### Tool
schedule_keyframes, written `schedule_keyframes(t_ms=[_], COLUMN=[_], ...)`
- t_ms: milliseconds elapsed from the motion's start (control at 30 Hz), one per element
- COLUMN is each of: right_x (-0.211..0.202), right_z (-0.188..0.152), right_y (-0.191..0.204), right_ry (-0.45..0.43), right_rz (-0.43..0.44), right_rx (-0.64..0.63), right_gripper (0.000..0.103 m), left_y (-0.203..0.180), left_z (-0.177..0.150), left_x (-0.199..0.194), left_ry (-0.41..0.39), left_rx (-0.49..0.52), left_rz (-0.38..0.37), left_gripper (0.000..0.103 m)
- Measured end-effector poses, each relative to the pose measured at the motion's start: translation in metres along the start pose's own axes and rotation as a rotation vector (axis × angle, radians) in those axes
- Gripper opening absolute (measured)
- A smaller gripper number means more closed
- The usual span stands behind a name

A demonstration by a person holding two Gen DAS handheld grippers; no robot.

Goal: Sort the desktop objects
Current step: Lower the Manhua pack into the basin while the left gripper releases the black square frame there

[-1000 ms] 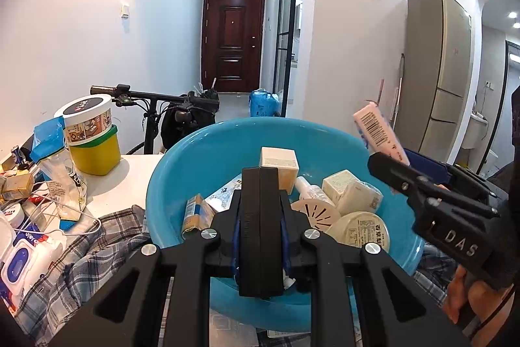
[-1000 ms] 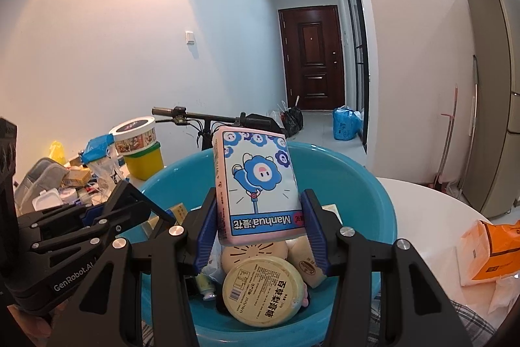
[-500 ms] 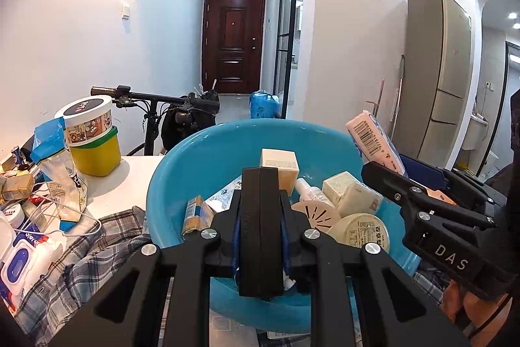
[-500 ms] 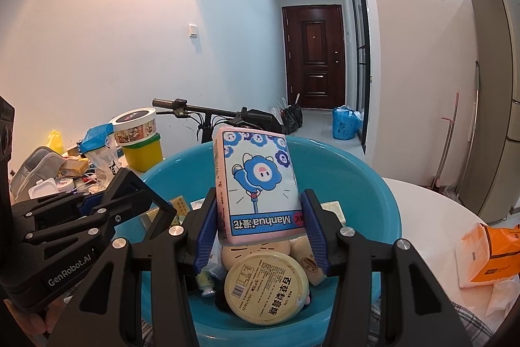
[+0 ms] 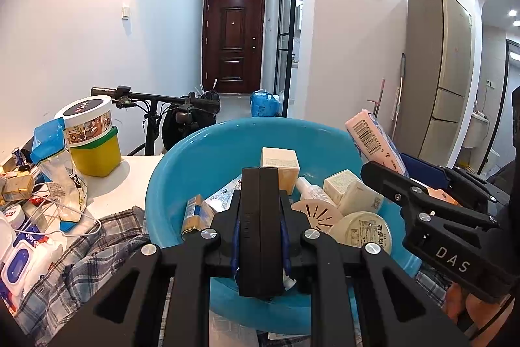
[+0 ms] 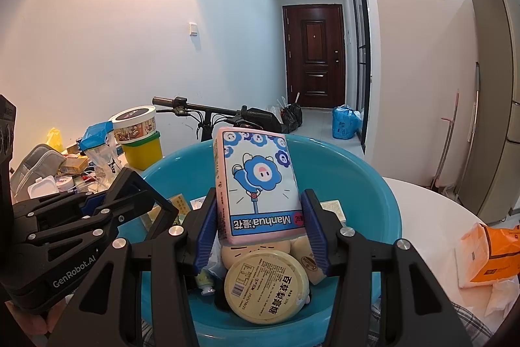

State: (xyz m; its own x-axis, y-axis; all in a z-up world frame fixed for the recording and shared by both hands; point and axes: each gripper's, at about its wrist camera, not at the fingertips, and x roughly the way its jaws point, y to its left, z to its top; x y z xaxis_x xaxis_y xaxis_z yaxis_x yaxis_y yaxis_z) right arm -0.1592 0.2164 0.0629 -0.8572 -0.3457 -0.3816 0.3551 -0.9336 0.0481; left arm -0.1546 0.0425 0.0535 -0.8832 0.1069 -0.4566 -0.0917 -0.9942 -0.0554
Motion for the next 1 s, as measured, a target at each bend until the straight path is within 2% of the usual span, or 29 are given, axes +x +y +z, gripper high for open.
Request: schedule_keyframes(t_ms=[1000], right_x=[0.0015], right_z=[-0.0015], right_y=[-0.0022], right_ry=[0.011], right_rz=[-0.005], right_rx=[-0.006], right_gripper=[0.049], left_y=[-0.0004], left_z=[0.0008], left_x=[-0.003], left_ry=[-0.016], left_rx=[-0.005], left_rz=[0.005], left_gripper=[0.021])
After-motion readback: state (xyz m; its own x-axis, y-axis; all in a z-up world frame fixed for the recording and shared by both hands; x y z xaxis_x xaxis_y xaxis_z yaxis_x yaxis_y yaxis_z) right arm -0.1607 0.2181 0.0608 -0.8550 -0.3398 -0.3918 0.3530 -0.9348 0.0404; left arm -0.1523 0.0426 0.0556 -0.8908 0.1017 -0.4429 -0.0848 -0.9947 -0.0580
